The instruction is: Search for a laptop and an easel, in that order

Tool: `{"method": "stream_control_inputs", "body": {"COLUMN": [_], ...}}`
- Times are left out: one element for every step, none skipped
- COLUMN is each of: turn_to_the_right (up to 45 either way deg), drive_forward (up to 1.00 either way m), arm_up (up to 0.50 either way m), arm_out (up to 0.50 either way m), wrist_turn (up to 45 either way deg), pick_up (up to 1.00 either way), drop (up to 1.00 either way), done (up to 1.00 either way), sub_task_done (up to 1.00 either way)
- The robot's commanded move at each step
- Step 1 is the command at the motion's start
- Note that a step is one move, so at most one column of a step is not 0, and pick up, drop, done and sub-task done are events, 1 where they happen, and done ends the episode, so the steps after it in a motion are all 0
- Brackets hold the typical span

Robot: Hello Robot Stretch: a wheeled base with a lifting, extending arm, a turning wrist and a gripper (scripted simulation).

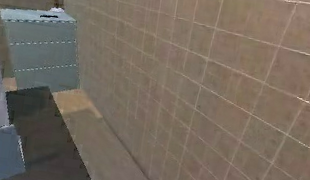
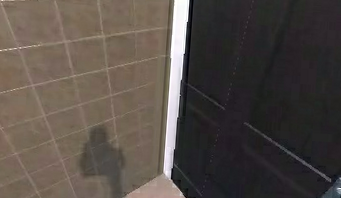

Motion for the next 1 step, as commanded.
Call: {"method": "stream_control_inputs", "body": {"turn_to_the_right": [-45.0], "drive_forward": [0.00], "arm_up": [0.00], "arm_out": [0.00], "wrist_turn": [0.0], "pick_up": [0.00], "drop": [0.00], "done": [0.00], "sub_task_done": [0.00]}}
